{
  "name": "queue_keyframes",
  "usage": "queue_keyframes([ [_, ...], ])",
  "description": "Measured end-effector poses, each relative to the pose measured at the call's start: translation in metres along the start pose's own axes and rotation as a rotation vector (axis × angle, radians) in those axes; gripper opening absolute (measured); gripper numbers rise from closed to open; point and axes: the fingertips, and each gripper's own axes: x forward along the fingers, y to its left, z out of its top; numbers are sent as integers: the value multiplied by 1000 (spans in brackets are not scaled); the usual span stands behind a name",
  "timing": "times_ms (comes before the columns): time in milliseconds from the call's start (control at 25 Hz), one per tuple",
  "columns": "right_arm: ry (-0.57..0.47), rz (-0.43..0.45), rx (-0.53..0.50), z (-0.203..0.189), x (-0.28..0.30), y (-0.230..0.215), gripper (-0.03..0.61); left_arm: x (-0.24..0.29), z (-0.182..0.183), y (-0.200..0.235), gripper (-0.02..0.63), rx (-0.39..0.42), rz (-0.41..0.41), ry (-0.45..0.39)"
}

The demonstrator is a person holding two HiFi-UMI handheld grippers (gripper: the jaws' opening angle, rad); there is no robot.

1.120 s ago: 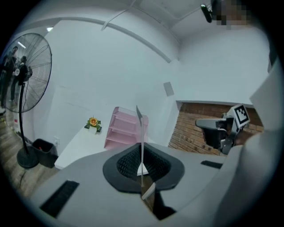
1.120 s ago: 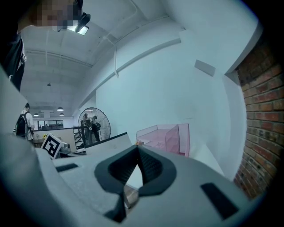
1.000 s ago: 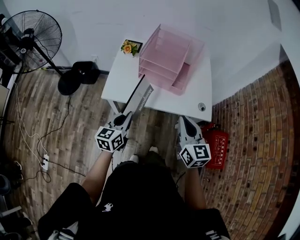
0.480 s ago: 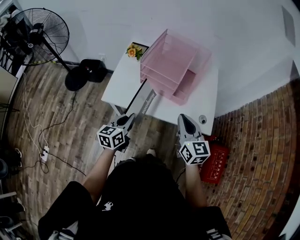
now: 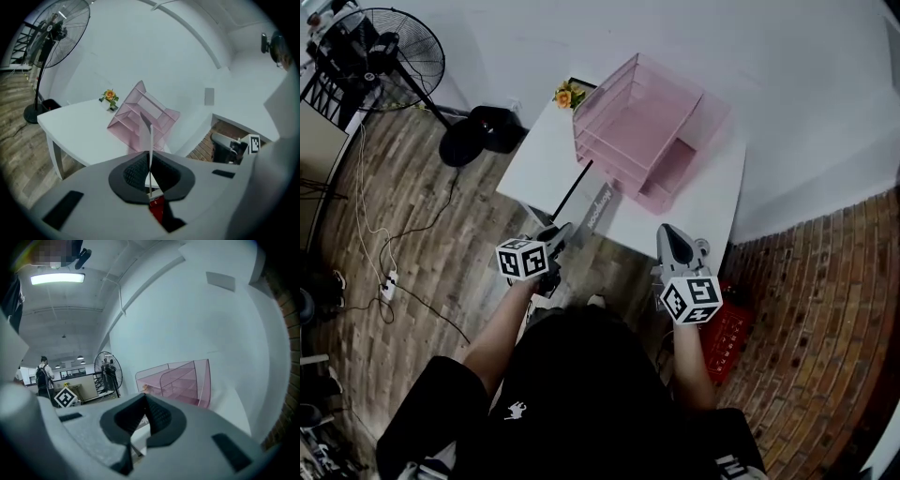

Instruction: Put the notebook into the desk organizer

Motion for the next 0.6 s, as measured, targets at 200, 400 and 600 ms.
queue_keyframes([
  [200,14,44,4,-10,0,-7,2,14,1,4,11,-103,3,-18],
  [400,14,53,19,-12,-5,-16,2,25,4,1,11,-223,-38,-24],
  [600,20,48,21,-15,-7,-21,2,34,13,0,11,-275,-60,-22],
])
